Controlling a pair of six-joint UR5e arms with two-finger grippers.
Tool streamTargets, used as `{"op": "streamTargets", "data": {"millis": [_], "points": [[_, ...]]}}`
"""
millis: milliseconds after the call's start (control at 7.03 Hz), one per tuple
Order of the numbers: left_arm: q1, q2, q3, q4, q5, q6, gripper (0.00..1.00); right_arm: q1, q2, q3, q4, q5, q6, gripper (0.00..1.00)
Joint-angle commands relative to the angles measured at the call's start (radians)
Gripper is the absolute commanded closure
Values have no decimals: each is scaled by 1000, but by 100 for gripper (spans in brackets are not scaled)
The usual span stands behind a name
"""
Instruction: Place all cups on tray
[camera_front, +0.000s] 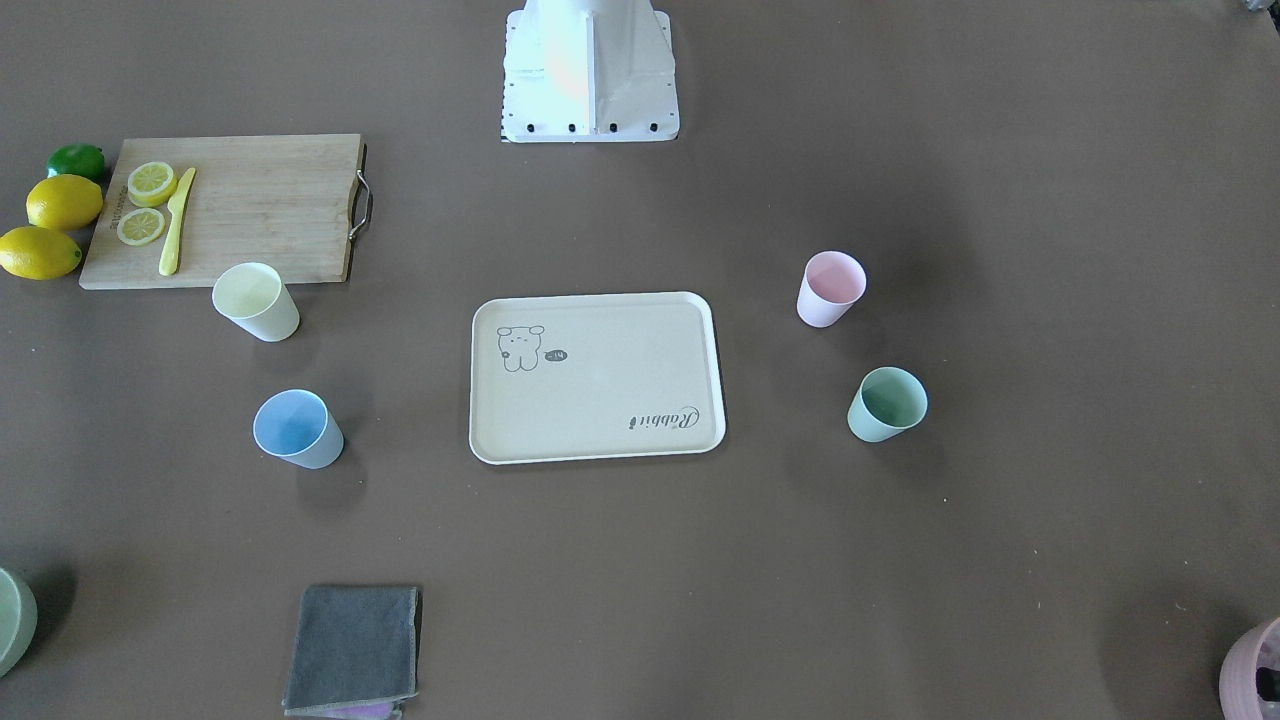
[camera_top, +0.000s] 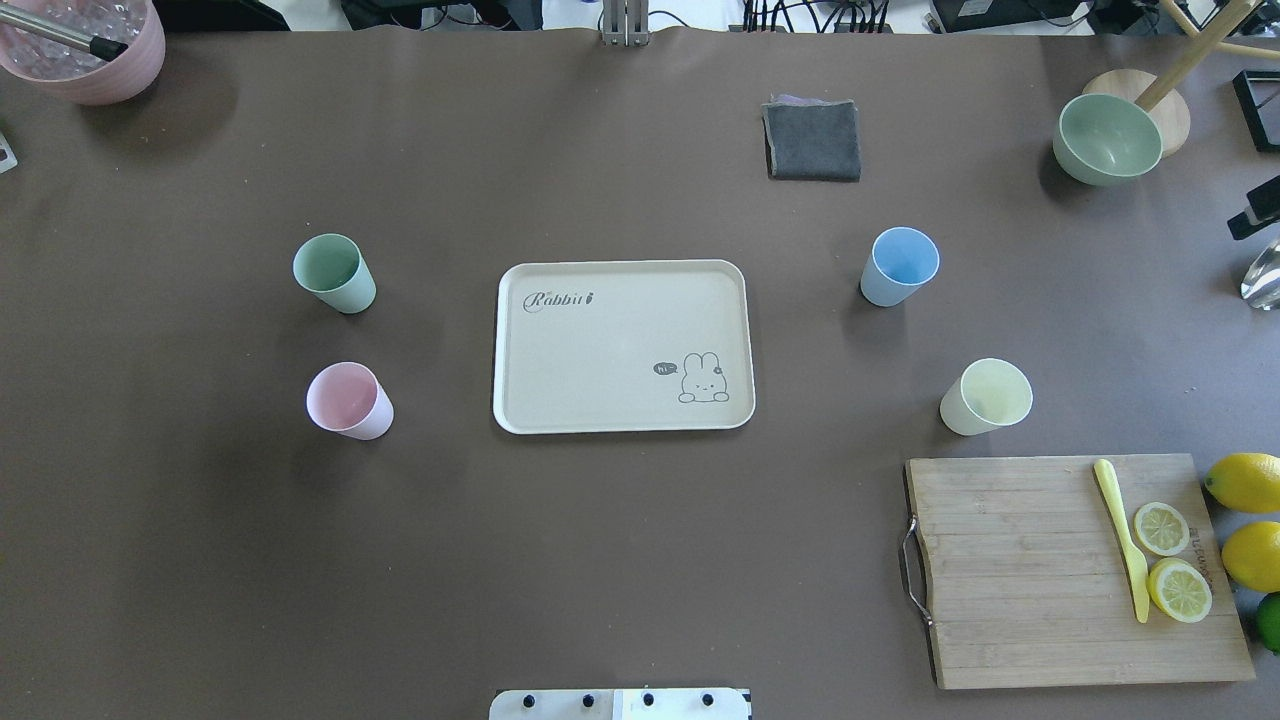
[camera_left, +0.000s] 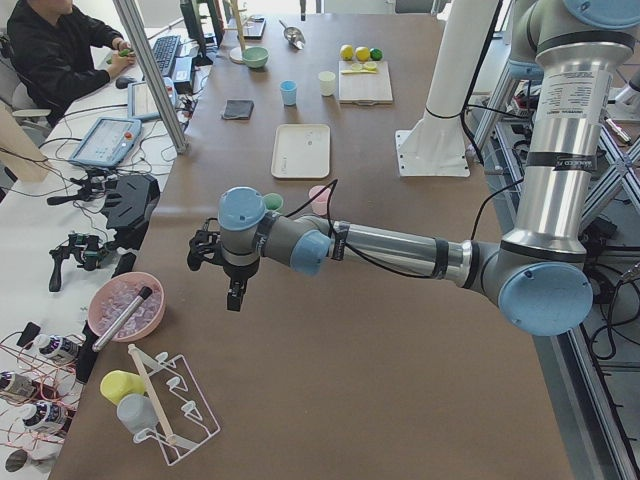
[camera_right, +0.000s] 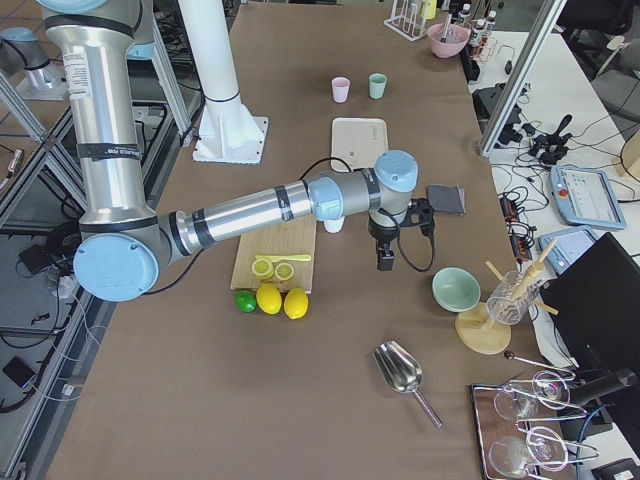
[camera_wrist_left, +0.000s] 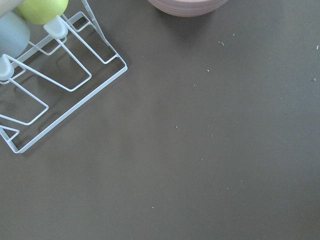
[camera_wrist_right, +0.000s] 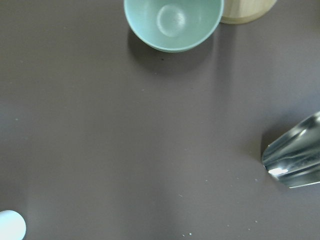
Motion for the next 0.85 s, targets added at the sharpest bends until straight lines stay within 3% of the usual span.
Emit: {"op": "streamTargets", "data": {"millis": [0,284,569,711], "points": [[81,-49,14,-2,5,-9,2,-119,-19,93,82,-7,153,0],[81,-39,-19,-5,15,-9,2,-312,-25,85,304,-132,419,0],[83,-52,-21,-2,84,-12,2,-453,-50,41,331,-258,463,0],[83,-52,-24,-2,84,-15,2,-474,-53,3,396,-259,498,0]]}}
